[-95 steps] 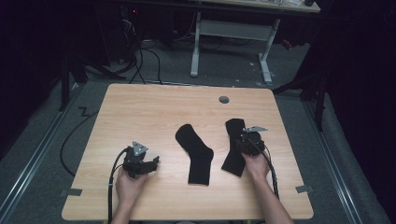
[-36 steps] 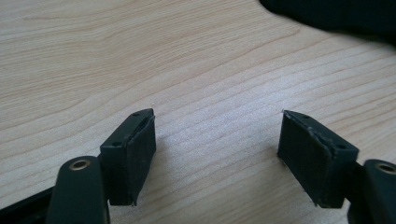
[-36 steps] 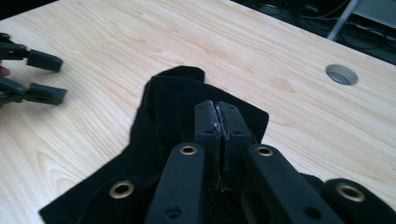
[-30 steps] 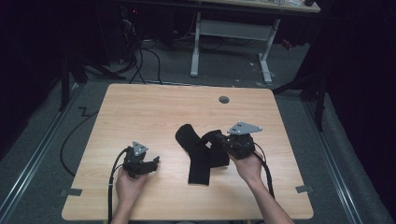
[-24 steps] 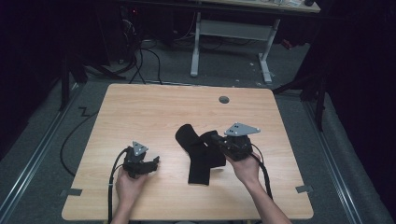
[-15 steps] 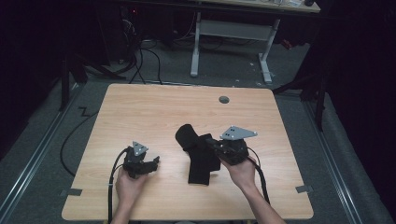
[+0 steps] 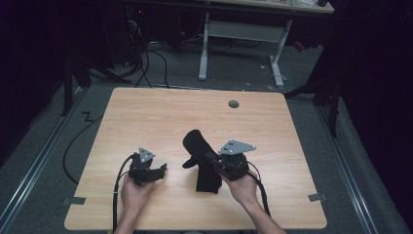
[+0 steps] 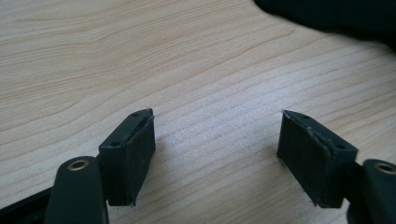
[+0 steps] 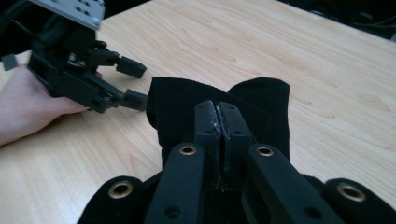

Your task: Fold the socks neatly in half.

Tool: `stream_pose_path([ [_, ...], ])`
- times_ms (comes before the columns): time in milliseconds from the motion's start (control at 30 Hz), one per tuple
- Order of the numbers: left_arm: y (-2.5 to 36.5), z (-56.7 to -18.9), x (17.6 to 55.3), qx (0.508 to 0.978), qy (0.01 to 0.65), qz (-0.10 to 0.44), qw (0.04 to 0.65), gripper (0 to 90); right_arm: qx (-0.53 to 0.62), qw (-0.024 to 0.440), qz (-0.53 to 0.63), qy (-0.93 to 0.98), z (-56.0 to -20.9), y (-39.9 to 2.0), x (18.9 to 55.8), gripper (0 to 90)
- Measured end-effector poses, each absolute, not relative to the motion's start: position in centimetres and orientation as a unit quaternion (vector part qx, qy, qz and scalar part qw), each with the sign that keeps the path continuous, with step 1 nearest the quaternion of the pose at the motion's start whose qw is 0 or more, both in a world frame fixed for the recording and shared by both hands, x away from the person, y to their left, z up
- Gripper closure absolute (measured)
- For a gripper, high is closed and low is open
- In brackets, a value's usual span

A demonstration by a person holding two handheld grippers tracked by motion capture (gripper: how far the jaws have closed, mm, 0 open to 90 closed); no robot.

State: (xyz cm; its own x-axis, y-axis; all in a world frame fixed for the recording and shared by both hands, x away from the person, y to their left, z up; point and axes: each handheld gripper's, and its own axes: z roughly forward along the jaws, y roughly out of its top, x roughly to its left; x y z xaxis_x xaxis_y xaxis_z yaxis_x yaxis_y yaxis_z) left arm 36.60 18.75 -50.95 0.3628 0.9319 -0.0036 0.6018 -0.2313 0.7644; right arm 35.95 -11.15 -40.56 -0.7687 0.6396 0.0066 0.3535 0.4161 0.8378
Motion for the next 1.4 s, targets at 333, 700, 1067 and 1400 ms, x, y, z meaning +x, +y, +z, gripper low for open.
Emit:
stream_pose_path([
  [333, 18.2, -50.0, 38.0, 0.724, 0.528, 0.175, 0.408, 35.4, 0.314, 0.161, 0.432, 0.83, -43.3, -10.9, 37.2, 86.9],
  [700, 14.7, -48.6, 39.2, 0.75, 0.495, 0.122, 0.421, 37.3, 0.315, 0.158, 0.41, 0.841, -46.0, -11.3, 36.6, 86.1],
  [1067, 12.7, -49.3, 38.9, 0.791, 0.473, 0.114, 0.371, 40.0, 0.314, 0.153, 0.399, 0.848, -48.1, -11.2, 36.4, 80.8],
  [1400, 11.5, -49.5, 39.0, 0.807, 0.456, 0.142, 0.348, 51.5, 0.318, 0.153, 0.421, 0.836, -48.0, -12.2, 36.0, 67.6],
])
